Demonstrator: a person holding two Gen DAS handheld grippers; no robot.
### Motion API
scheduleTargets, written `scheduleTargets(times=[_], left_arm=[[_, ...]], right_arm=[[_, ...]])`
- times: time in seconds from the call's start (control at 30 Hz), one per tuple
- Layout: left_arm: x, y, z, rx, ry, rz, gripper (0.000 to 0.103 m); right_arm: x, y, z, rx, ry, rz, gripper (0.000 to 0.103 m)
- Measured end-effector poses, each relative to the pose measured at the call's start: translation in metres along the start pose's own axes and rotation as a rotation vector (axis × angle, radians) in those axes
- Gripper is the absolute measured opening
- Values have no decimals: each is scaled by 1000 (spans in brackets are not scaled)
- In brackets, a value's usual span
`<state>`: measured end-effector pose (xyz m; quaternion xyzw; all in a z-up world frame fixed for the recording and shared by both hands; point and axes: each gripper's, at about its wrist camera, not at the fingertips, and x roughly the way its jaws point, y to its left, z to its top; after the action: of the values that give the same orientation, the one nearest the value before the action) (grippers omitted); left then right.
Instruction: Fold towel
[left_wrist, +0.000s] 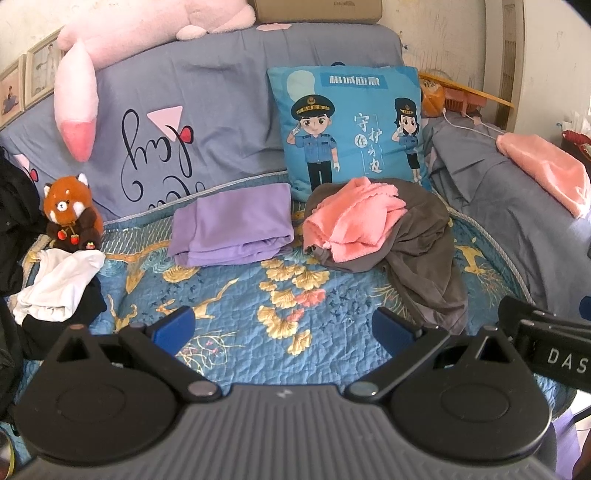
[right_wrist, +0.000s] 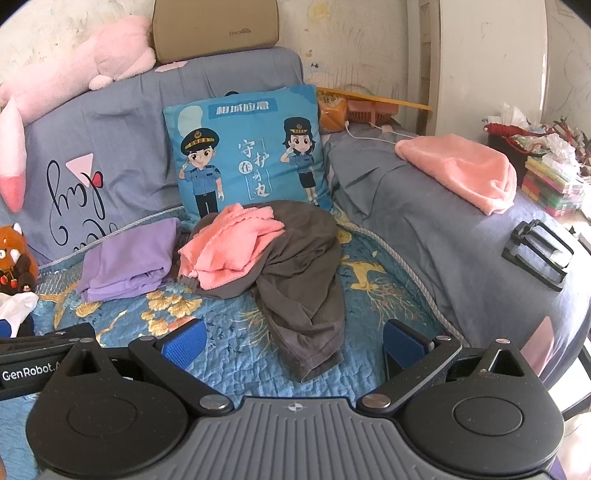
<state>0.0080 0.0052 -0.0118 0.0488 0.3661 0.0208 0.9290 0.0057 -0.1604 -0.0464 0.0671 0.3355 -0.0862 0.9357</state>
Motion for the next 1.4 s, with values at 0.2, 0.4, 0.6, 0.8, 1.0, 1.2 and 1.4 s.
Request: scheduleTargets(times=[0.2,0.4,0.6,0.8,1.0,1.2,1.4], left_arm=[[11,0,-2,3,21,1,103],[31,0,-8,-5,46,-26,103],[67,8,-9,-34,71,-36,103],[126,7,7,5,67,14,103],[189,-1,29,34,0,-109,103],[250,-31,47,134,-78,-182,103],[285,-64,56,261,-196,-315,103]], right_arm=[[10,-1,-3,4,22,-3,103],[25,-5,-5,18,42,-8,103],[56,-9,-8,15,70,-4,103],[97,-11,3,-42,47,-6,103],[153,-9,36,-112,-44,40,103],[213,1,67,-180,-155,100,103],[262,8,93,-217,-174,226,98]])
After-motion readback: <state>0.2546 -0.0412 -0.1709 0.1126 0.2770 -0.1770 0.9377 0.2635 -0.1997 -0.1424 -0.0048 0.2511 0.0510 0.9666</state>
